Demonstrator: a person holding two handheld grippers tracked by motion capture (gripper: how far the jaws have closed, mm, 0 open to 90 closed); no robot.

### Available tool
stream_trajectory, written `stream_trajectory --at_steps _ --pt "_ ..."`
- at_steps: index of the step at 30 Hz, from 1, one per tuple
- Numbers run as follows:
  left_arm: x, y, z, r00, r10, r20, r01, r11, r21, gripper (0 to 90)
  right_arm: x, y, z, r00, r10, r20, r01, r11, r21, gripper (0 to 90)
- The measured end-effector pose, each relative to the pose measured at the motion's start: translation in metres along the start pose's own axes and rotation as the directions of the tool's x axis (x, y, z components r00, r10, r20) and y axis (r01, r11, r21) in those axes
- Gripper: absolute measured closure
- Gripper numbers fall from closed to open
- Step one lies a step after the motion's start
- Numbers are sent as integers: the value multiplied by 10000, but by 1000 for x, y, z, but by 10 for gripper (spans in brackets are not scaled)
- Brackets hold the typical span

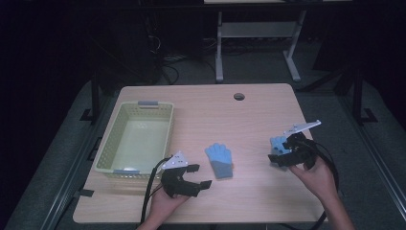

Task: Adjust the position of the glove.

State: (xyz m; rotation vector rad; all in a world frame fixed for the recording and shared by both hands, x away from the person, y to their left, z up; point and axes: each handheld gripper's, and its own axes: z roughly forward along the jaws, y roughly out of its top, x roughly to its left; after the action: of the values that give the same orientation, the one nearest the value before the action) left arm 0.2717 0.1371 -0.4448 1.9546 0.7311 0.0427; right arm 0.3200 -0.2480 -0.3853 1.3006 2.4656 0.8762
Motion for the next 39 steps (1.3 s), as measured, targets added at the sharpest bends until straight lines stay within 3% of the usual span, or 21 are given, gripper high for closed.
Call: stream_trajectory --at_steps 12,21,24,27,32,39 --pt "0 0 -1 9999 -126 60 126 9999 -8 198 -26 13 13 9985 495 246 -505 9979 398 251" --pt "-1 -1 1 9999 -132 64 132 9999 -4 199 -43 13 32 9962 747 439 -791 9907 1107 332" --pt "-3 0 0 10000 52 -45 -52 10000 15 199 -47 13 37 9949 845 556 -909 9880 1249 357" --pt "-5 2 0 9997 228 -65 -228 9997 26 199 -49 13 41 9928 1026 616 -1108 9825 1497 372" --pt "-3 0 0 10000 25 -16 -25 10000 32 199 -54 11 48 9888 1349 638 -1449 9701 1947 411" --pt "-4 0 1 10000 82 -10 -82 10000 21 199 -57 5 55 9868 1374 854 -1546 9564 2478 481"
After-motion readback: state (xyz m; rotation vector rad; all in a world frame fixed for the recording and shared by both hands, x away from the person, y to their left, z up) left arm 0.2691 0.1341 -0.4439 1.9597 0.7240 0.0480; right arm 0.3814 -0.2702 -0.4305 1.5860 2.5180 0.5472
